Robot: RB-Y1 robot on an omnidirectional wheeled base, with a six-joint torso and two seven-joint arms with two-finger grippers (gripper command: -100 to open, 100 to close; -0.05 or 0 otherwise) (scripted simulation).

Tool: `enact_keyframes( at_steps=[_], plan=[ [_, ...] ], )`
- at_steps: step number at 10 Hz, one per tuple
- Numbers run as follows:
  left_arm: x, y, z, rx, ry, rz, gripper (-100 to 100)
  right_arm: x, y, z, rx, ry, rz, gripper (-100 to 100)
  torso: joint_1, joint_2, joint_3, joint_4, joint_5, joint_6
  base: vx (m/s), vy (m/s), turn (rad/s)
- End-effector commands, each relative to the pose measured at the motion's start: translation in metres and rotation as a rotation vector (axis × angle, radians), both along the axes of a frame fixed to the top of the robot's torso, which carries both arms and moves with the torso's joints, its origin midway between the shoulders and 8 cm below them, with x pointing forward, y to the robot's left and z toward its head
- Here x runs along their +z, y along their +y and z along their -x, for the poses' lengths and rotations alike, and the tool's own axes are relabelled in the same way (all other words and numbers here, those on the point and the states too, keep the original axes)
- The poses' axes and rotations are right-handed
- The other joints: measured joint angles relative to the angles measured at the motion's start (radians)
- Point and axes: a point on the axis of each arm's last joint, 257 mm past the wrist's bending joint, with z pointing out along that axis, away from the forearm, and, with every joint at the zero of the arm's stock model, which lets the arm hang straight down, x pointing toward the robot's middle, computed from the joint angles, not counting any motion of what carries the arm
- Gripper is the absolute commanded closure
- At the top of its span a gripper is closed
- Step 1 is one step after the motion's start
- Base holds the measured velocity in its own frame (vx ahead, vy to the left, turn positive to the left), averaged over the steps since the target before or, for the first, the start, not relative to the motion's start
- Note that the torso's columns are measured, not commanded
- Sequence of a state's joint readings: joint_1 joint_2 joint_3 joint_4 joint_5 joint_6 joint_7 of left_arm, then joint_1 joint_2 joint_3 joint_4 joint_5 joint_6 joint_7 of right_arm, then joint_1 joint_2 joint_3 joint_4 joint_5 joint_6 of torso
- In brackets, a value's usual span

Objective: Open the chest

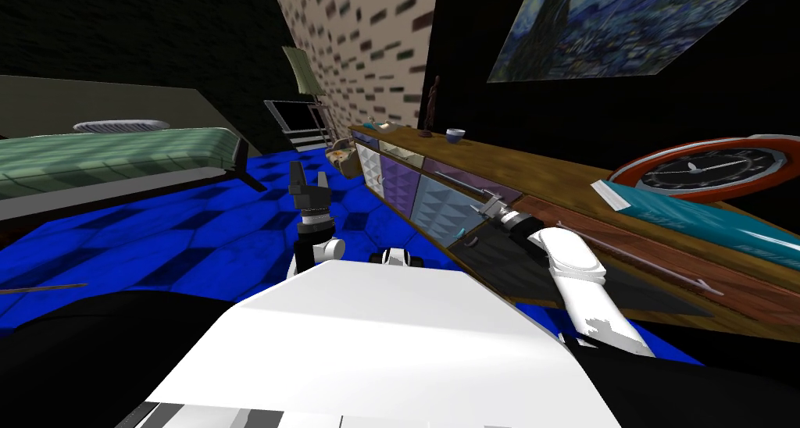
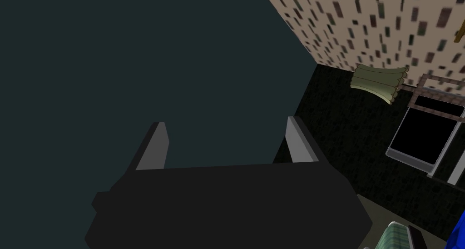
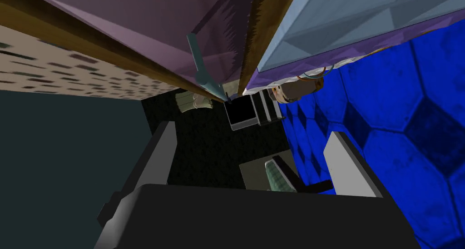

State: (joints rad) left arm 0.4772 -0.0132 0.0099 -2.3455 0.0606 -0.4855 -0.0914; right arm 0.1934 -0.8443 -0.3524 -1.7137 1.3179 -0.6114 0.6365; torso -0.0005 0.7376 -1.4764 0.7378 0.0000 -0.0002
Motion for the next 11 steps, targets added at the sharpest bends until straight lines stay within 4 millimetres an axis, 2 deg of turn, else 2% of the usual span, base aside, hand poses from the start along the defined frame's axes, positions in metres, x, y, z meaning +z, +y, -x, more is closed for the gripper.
enact_keyframes(
  at_steps=[1,4,5,6,7,11],
  plan=[
    [0.000,0.000,0.000,0.000,0.000,0.000,0,0.001,-0.030,-0.005,-0.030,0.002,0.135,-100,0.000,0.001,0.001,0.000,0.000,0.000,0.039,0.065,-0.024],
    [0.000,0.000,0.000,0.000,0.000,0.000,0,0.006,-0.056,-0.009,-0.057,0.004,0.250,-100,0.000,0.001,0.001,0.000,0.000,0.000,0.038,0.052,-0.023],
    [0.000,0.000,0.000,0.000,0.000,0.000,0,0.007,-0.049,-0.009,-0.050,0.003,0.223,-100,0.000,0.000,0.000,0.000,0.000,0.000,0.018,0.022,-0.006],
    [0.000,0.000,0.000,0.000,0.000,0.000,0,0.007,-0.050,-0.009,-0.051,0.003,0.228,-100,-0.001,0.001,0.001,0.000,0.000,0.000,0.000,0.000,0.000],
    [0.000,0.000,0.000,0.000,0.000,0.000,0,0.007,-0.050,-0.009,-0.051,0.003,0.228,100,-0.001,0.002,0.001,0.001,-0.001,0.000,0.000,0.000,0.000],
    [0.000,0.000,0.000,0.000,0.000,0.000,0,0.012,-0.044,-0.008,-0.035,0.001,0.230,100,-0.001,-0.001,0.000,-0.003,-0.004,0.002,-0.114,0.114,-0.037]
  ],
)
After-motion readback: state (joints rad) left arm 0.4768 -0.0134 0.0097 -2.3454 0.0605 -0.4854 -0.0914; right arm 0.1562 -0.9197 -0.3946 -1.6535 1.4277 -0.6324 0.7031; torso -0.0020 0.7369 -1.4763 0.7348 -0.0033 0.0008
